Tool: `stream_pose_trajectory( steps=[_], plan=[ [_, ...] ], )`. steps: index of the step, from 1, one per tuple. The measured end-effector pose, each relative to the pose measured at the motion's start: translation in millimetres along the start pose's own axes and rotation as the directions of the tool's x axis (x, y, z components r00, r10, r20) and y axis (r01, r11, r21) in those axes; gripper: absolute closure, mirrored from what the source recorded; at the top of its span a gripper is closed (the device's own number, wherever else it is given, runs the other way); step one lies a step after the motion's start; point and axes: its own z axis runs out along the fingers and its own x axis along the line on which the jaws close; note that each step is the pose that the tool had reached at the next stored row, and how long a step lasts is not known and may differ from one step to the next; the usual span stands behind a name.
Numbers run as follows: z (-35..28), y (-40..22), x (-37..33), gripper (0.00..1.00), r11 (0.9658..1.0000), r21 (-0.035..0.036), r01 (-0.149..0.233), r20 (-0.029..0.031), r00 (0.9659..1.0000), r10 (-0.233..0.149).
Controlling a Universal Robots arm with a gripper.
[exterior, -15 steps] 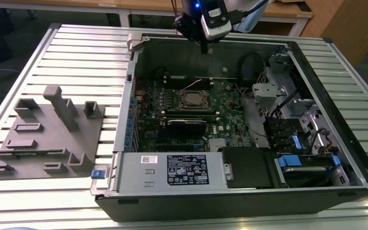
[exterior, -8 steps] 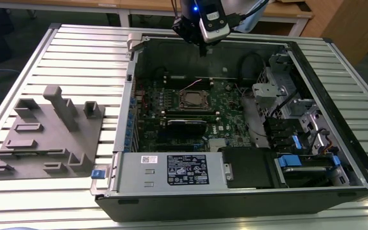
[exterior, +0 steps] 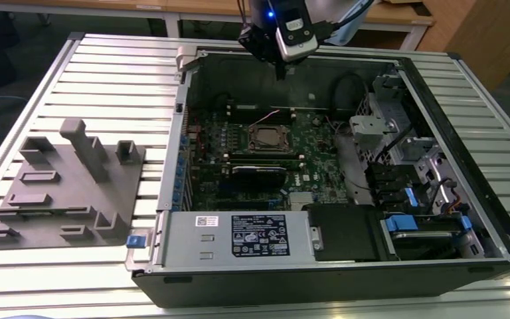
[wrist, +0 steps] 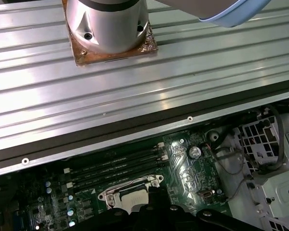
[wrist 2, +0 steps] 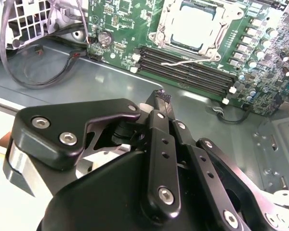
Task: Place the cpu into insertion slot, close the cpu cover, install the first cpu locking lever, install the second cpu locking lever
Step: 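Install the first cpu locking lever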
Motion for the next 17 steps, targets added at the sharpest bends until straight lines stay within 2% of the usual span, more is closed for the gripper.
stream_pose_trajectory(
  steps=[5, 17],
  plan=[
    [3.5, -0.9, 0.6, 0.89, 1.0000, 0.0019, -0.001, -0.0055, 1.0000, 0.001],
    [5.4, -1.5, 0.9, 0.89, 1.0000, 0.0016, -0.001, -0.0056, 1.0000, 0.001]
  ],
)
